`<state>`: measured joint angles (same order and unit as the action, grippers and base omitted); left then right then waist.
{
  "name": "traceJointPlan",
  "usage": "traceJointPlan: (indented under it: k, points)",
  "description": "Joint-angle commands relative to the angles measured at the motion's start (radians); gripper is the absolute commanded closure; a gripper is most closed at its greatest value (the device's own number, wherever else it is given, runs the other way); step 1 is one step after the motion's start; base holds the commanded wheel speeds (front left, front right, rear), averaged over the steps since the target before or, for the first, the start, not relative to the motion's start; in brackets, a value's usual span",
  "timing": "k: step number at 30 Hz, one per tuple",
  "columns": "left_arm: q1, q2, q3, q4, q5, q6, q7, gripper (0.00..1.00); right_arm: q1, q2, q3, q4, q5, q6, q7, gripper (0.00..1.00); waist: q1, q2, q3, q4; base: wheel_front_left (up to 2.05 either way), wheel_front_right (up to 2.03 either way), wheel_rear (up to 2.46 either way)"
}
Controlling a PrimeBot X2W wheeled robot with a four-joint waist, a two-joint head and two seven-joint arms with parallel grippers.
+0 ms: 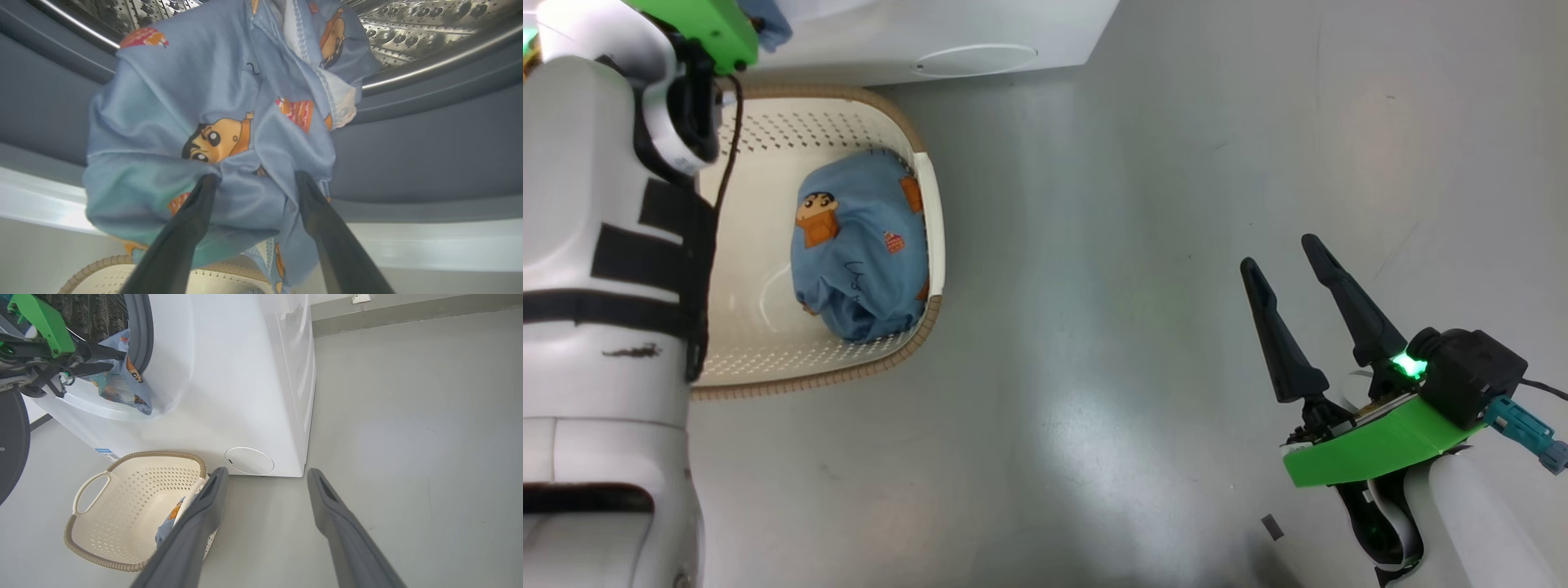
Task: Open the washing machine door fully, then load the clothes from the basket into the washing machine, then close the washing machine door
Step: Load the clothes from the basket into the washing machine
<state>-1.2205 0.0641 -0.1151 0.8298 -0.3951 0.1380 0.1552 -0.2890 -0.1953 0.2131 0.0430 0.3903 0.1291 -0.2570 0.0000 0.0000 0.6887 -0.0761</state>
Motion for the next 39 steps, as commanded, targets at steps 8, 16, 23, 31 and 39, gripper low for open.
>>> traceJointPlan:
  k: [8,16,23,31,39]
  points:
    - [-0.017,0.035,0.021,0.066,-0.026,0.015,0.029,1.00,0.007,0.000,0.023,-0.013,0.024,0.002,-0.005,0.00,0.0000,0.0000,0.004,-0.002,0.00,0.00,0.00]
    - [-0.035,0.048,0.008,0.098,-0.017,0.010,-0.029,1.00,0.008,0.000,0.021,-0.015,0.024,0.002,-0.005,0.00,0.0000,0.0000,-0.005,0.012,0.00,0.00,0.00]
    - [-0.077,0.070,-0.044,0.068,0.050,-0.004,-0.215,1.00,0.022,-0.005,0.014,-0.022,0.023,0.002,-0.005,0.00,0.0000,0.0000,-0.011,0.020,0.00,0.00,0.00]
    - [-0.145,0.100,-0.106,0.066,0.119,-0.023,-0.353,1.00,0.026,-0.002,0.025,-0.026,0.026,0.002,-0.005,0.00,0.0000,0.0000,-0.011,0.006,0.00,0.00,0.00]
    - [-0.222,0.148,-0.154,0.066,0.179,-0.033,-0.402,1.00,0.037,-0.006,0.034,-0.024,0.033,0.002,-0.005,0.00,0.0000,0.0000,0.004,-0.019,0.00,0.00,0.00]
